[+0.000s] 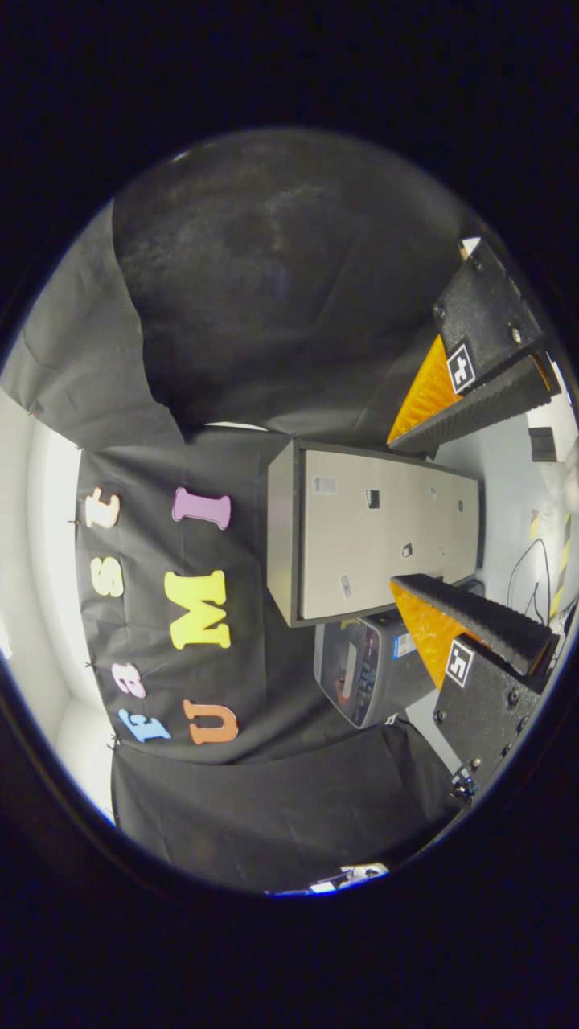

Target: Put the clothes into the washing machine and then close the washing machine lid.

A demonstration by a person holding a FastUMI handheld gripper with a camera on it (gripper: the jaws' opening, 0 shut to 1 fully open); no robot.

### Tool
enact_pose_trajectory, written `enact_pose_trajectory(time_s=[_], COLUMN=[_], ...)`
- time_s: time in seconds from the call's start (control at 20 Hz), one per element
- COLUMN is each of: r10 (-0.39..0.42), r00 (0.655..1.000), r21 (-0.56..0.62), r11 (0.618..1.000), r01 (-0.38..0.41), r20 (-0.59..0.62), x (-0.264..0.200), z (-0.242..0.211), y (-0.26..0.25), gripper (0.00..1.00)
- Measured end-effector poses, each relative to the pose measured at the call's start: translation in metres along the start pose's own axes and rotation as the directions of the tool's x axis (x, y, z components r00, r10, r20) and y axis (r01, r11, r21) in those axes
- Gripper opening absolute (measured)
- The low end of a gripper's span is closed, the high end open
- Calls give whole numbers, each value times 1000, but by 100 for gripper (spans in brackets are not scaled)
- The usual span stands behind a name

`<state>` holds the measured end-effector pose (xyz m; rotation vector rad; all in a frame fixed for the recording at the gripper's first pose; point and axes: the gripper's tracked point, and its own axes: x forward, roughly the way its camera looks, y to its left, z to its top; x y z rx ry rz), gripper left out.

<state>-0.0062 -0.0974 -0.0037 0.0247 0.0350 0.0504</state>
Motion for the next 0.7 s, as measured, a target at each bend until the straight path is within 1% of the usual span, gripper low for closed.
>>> enact_pose_trajectory(time_s=[0.25,0.7], r10=[0,0], r00=[1000,1000], r21=[-14,-3], r11=[1000,1000], r01=[0,0], r20=[9,8], x=[-4,-11], z=[2,2], y=[3,6], gripper=[96,96])
